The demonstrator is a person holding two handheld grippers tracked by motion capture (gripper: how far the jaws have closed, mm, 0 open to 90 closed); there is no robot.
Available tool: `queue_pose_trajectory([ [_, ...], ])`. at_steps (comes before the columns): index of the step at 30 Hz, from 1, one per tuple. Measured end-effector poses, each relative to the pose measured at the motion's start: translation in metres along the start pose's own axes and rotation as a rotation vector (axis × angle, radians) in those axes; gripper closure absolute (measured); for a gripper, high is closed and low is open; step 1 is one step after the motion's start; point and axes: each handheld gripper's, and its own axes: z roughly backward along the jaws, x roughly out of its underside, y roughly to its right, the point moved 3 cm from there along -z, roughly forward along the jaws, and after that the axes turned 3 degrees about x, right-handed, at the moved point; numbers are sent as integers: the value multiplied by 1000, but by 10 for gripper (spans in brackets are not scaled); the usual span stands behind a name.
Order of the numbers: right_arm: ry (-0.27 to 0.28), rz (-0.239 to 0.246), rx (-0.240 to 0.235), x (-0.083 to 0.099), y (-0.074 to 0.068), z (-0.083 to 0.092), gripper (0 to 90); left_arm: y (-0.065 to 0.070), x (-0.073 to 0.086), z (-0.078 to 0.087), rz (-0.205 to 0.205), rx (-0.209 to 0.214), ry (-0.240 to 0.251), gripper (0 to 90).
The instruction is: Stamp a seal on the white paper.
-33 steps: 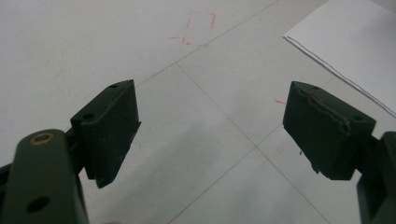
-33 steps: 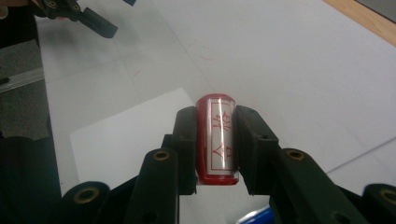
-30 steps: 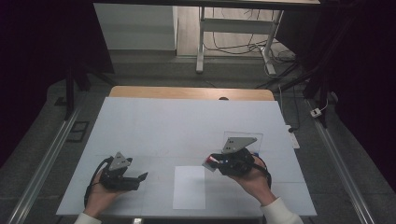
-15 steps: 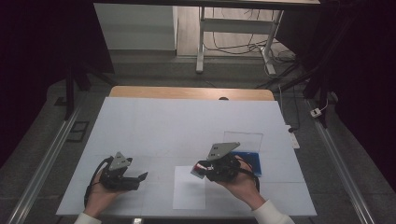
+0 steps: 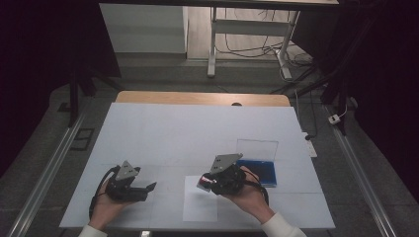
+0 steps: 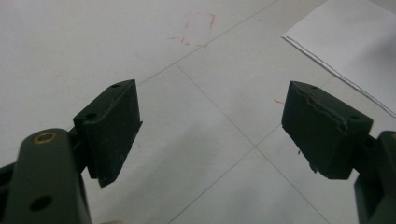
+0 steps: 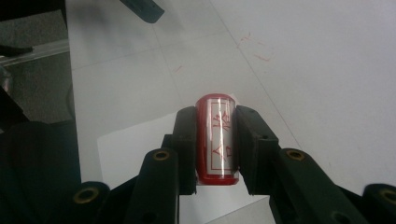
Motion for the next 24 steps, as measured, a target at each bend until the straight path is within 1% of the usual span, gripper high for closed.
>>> queue_pose_trajectory([
  [4, -8, 0, -7, 1, -1, -5, 707, 0, 0, 0, 0, -1, 0, 194],
  [10, -46, 10, -1, 5, -1, -11, 707, 0, 0, 0, 0, -2, 1, 194],
  [17, -71, 14, -5, 8, -2, -18, 707, 0, 0, 0, -3, -2, -2, 194],
  [20, -92, 25, -10, 9, -4, -24, 707, 0, 0, 0, -4, -2, -4, 194],
  [24, -102, 41, -18, 8, -9, -30, 708, 0, 0, 0, -3, -3, -3, 194],
])
